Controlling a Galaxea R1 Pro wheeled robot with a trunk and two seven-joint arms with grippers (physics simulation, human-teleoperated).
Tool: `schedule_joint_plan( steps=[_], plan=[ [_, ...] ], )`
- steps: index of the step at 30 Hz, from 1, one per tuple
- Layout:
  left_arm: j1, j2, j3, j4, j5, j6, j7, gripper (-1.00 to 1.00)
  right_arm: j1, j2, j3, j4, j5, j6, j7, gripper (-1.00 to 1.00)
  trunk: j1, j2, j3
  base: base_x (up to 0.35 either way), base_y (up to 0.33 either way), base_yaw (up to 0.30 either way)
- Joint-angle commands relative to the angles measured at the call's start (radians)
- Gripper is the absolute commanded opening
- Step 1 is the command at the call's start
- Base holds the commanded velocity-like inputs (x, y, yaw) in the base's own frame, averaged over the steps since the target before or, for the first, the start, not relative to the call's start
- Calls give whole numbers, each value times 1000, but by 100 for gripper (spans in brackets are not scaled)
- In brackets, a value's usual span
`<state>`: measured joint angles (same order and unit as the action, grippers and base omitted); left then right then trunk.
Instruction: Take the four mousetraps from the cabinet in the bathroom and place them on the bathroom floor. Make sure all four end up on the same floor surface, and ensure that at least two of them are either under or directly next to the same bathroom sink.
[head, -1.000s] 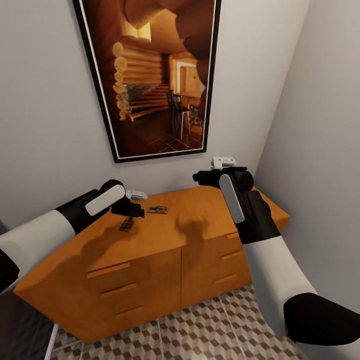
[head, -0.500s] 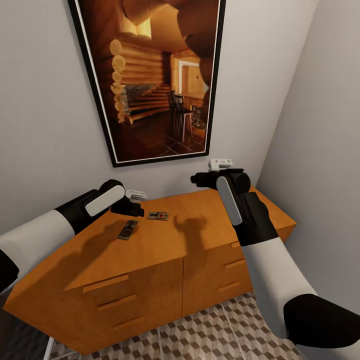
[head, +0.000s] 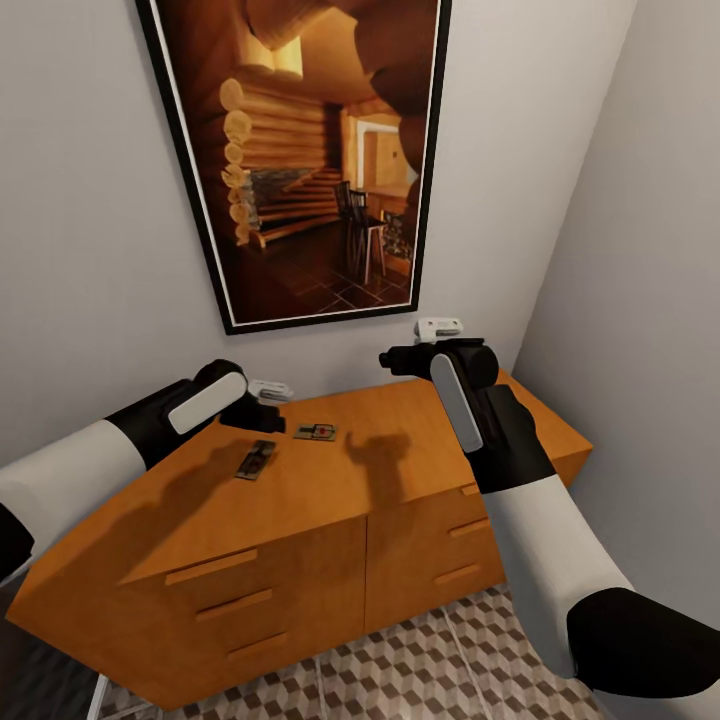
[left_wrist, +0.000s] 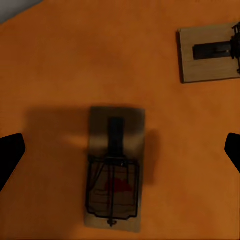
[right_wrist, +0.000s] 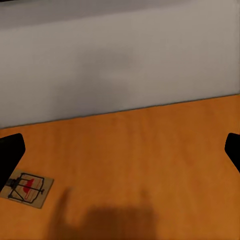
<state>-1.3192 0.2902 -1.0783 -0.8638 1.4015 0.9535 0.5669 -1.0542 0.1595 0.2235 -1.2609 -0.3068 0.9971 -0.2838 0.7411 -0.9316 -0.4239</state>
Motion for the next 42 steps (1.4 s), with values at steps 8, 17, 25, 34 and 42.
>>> schedule_joint_plan(
  steps=[8, 17, 25, 34, 42],
  plan=[
    [1, -2, -12, 57, -5, -48, -40, 100, 0, 0, 0, 0, 0, 0, 0, 100, 0, 0, 0, 0, 0, 0],
    [1, -1, -106, 120, -8, -111, -179, 100, 0, 0, 0, 0, 0, 0, -1, 100, 0, 0, 0, 0, 0, 0],
    [2, -3, -218, 178, -7, -211, -260, 100, 0, 0, 0, 0, 0, 0, -1, 100, 0, 0, 0, 0, 0, 0],
    [2, -3, -295, 201, -7, -251, -318, 100, 0, 0, 0, 0, 0, 0, -1, 100, 0, 0, 0, 0, 0, 0],
    [2, -2, -312, 206, -7, -257, -334, 100, 1, 0, 0, 5, -1, 0, -2, 100, 0, 0, 0, 0, 0, 0]
  ],
)
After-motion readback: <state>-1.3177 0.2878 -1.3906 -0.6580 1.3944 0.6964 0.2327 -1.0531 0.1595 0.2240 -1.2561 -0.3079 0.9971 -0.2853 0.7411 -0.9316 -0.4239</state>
